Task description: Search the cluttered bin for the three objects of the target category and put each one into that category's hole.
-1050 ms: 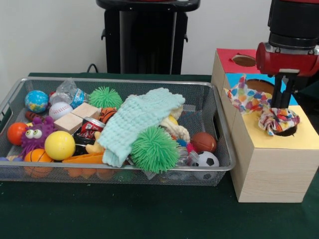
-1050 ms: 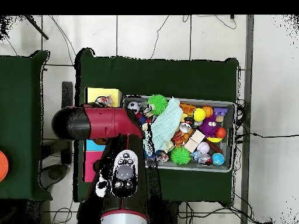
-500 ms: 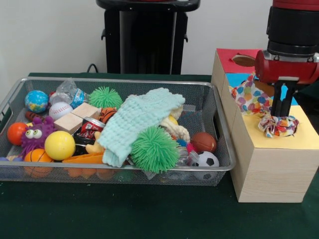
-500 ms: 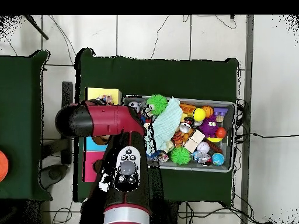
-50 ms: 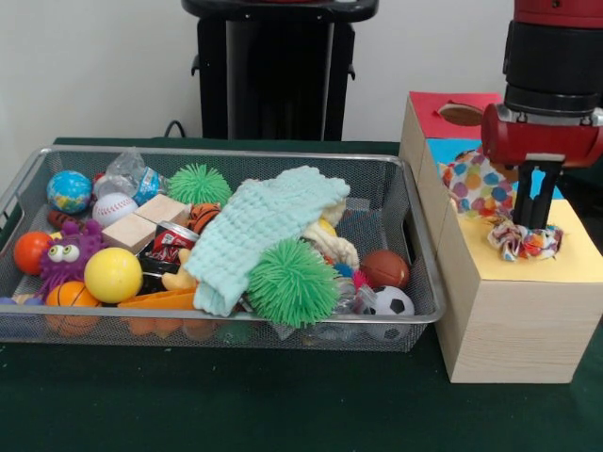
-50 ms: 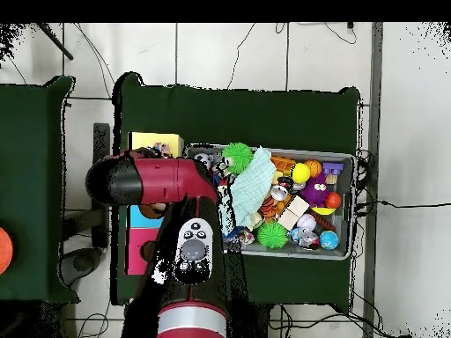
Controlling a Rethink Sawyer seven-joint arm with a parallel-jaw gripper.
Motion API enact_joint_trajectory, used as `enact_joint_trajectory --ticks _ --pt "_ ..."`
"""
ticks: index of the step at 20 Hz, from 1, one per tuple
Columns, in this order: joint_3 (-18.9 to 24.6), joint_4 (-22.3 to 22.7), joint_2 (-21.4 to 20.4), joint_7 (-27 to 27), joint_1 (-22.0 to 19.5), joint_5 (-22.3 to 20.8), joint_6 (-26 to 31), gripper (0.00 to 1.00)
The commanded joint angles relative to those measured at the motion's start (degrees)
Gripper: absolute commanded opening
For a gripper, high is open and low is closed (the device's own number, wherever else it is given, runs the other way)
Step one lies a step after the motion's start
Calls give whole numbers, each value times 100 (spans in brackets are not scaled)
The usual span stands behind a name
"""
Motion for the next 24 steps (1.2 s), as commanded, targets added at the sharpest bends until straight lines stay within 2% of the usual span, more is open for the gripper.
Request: enact_joint_trajectory --ticks 1,10,13,18,24 --pt "568 -107 755 868 -258 146 -536 0" --pt "692 -141 954 766 -337 138 -572 0" --pt "676 -89 891 783 -325 138 -564 0" --pt "680 71 647 823 -305 177 -494 0" --pt "544 360 -65 891 -143 264 115 0"
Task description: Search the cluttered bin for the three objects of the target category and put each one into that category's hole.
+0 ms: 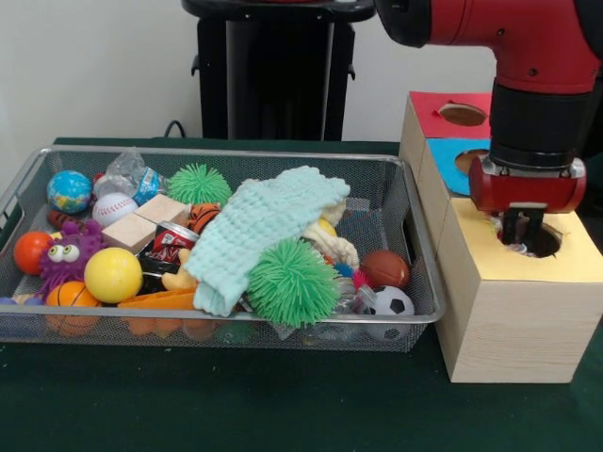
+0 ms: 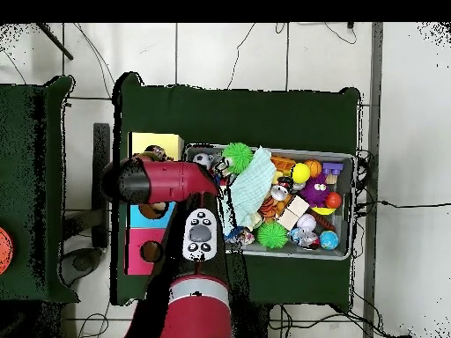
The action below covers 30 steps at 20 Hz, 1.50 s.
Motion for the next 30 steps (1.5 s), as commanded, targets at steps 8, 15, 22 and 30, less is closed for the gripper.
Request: enact_joint_trajectory --ticks 8,15,22,30 --pt "272 430 -1013 867 52 268 1060 0" --pt "235 510 -1239 962 98 307 1149 0" --pt "294 468 -1080 933 44 336 934 0" --pt "306 744 -1586 638 -156 395 1313 0"
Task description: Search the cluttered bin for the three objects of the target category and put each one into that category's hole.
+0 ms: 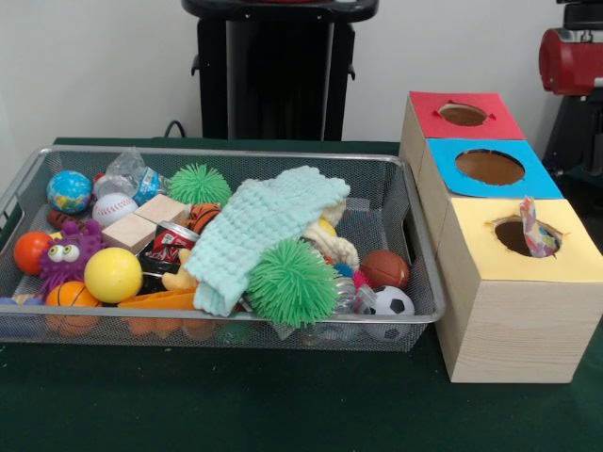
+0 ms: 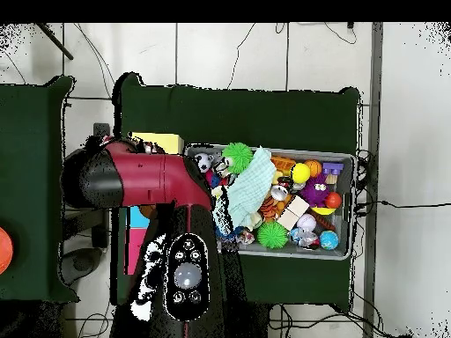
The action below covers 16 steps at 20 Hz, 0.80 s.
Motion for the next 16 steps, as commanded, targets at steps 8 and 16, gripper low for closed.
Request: enact_joint_trajectory --ticks 8,16 --pt "490 796 -710 58 -726 95 1128 0" --pt "703 730 -961 -587 -1243 -220 1440 0"
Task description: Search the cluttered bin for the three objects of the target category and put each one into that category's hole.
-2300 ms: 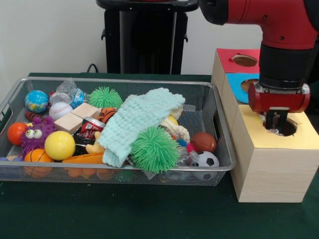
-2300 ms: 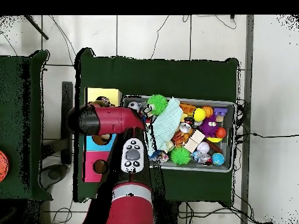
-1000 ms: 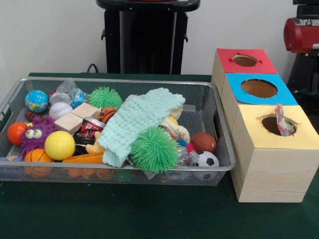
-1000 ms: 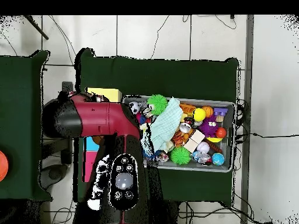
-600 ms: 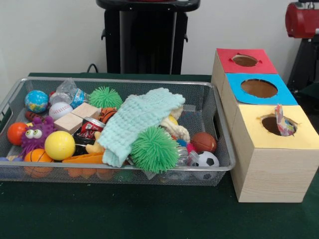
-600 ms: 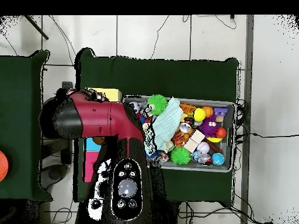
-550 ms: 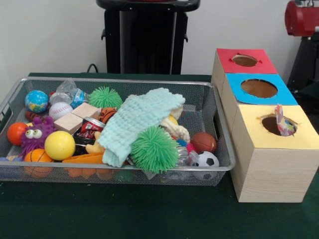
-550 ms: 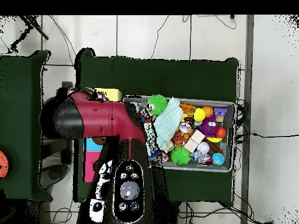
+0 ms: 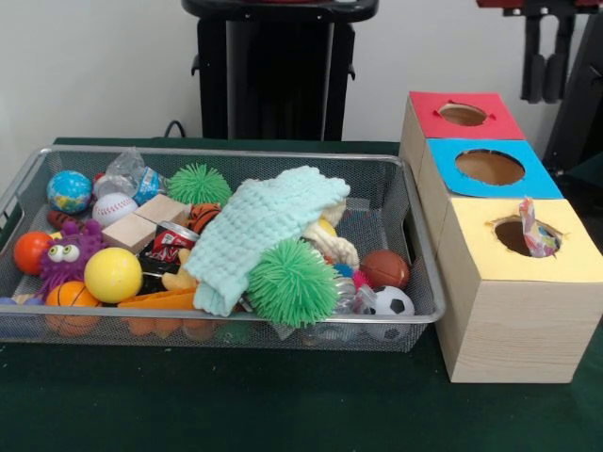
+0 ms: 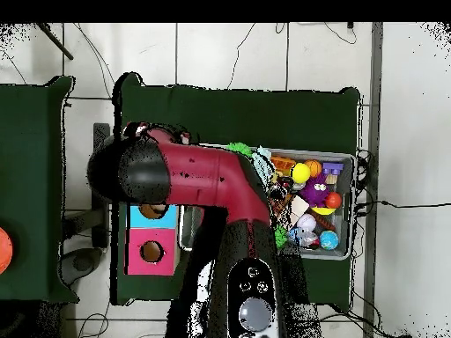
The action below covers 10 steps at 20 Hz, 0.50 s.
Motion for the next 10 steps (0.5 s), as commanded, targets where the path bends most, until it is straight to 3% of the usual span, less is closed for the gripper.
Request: enact_joint_trajectory --ticks 1,10 --pt "596 593 -201 -647 -498 -236 885 0" --pt "1088 909 -242 -1102 -1163 -389 655 0"
